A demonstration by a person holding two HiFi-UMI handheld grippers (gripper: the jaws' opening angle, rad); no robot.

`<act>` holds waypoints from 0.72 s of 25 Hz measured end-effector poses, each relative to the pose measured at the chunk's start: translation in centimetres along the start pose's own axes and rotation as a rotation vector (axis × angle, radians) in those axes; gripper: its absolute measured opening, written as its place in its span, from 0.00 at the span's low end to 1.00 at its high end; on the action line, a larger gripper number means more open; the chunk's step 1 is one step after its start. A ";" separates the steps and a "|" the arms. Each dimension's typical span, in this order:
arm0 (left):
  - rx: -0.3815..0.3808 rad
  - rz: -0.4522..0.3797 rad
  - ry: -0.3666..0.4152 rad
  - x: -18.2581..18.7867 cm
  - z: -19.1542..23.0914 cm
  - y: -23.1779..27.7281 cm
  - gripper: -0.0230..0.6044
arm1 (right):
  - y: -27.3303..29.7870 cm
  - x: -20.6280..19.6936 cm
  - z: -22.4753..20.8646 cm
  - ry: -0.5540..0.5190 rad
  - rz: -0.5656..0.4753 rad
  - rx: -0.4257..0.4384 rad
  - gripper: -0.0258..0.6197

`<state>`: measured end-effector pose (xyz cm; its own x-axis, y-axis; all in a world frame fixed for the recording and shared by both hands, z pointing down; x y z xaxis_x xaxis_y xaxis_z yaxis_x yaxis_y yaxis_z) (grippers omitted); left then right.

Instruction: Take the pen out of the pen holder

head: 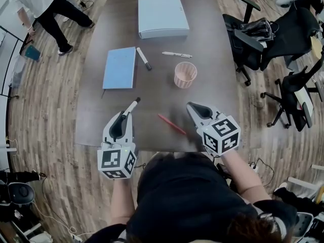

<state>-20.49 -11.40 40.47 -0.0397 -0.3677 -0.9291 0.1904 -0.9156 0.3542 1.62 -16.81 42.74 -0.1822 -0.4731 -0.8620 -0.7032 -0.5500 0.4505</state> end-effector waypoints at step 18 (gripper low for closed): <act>0.002 0.003 -0.004 0.0 -1.0 0.0 0.18 | -0.4 -0.4 -0.9 -0.001 0.013 -0.013 0.07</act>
<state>-19.51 -11.27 40.40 -0.0434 -0.3708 -0.9277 0.1889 -0.9149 0.3568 2.57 -16.98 43.08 -0.1919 -0.4798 -0.8562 -0.6917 -0.5528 0.4648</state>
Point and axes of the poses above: the fingertips, and each gripper's own axes: y forward along the fingers, z to its left, x out of its top, the point moved 3 cm from there along -y, backward along the fingers, and after that the axes turned 1 degree about x, right-handed, at the moved point
